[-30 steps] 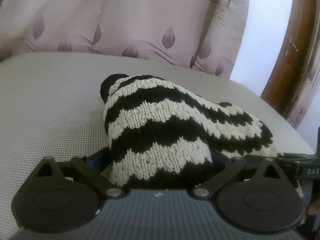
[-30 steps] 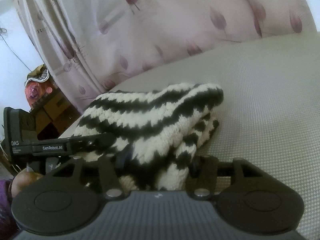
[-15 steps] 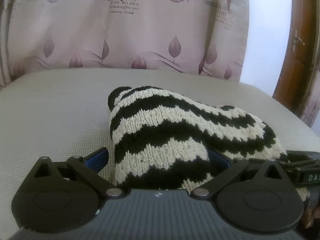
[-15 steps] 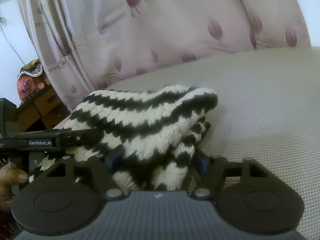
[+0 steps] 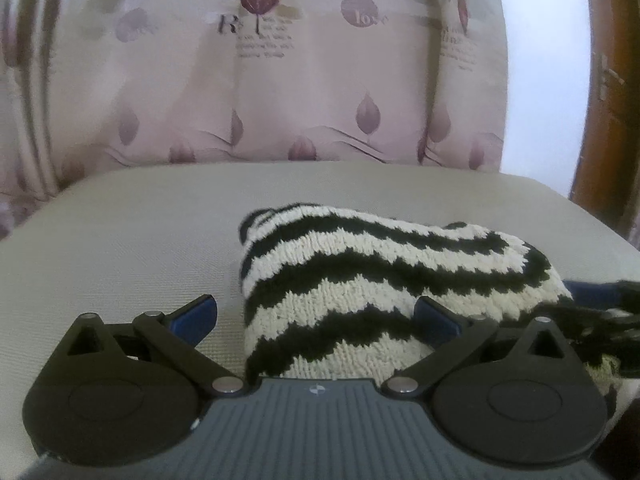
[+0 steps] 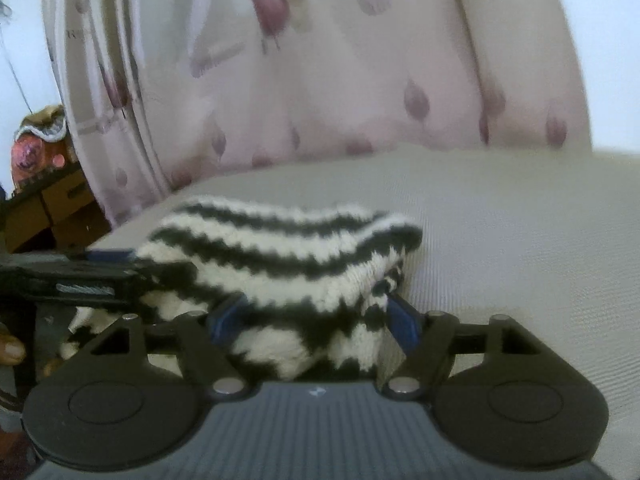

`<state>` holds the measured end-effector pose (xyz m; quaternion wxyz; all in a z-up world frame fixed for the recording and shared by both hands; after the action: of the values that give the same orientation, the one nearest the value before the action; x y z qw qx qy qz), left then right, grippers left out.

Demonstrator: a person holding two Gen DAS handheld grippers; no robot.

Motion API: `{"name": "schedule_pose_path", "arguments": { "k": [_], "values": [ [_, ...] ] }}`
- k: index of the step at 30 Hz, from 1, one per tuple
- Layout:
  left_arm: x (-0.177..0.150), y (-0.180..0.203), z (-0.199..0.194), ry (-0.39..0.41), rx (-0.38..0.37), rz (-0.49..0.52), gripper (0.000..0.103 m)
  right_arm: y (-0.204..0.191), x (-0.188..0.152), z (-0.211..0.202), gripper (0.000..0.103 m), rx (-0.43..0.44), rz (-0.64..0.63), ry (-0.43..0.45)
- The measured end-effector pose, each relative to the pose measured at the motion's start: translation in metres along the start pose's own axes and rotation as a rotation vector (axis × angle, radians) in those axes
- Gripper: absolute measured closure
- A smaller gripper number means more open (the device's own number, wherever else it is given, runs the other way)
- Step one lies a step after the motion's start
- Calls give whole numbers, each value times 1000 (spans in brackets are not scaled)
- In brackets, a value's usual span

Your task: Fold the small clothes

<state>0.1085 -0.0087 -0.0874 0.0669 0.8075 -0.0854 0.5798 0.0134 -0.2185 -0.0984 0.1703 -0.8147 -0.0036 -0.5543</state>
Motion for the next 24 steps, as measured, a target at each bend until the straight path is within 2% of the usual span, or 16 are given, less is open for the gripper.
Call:
{"name": "schedule_pose_path", "arguments": {
  "k": [3, 5, 9, 11, 15, 19, 21, 24],
  "values": [
    [4, 11, -14, 29, 53, 54, 0, -9, 4, -24, 28, -10, 19, 81],
    [6, 19, -29, 76, 72, 92, 0, -16, 5, -39, 28, -25, 34, 126],
    [17, 30, -61, 141, 107, 108, 0, -30, 6, -66, 27, -69, 33, 190],
    [25, 33, -78, 183, 152, 115, 0, -36, 9, -75, 26, -77, 13, 204],
    [42, 39, -109, 272, 147, 137, 0, -46, 11, -93, 26, -77, -10, 219],
    [51, 50, -139, 354, 197, 168, 0, -54, 18, -110, 26, -65, -22, 251],
    [55, 53, -150, 373, 170, 164, 0, -58, 21, -116, 22, -57, -27, 262],
    [60, 54, -161, 354, 97, 112, 0, -65, 24, -123, 22, -81, -55, 288]
  ]
}}
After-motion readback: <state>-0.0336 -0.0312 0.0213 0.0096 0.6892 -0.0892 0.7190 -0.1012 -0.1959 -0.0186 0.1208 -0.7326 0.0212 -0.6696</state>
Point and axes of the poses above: each gripper's, at about its wrist camera, not at the fingertips, and z roughly the way its jaws point, y to its right, x to its top, the point moved 1 cm from there along z, roughly the way its jaws point, and after that the axes turned 9 degrees about y, right-handed, at the moved point
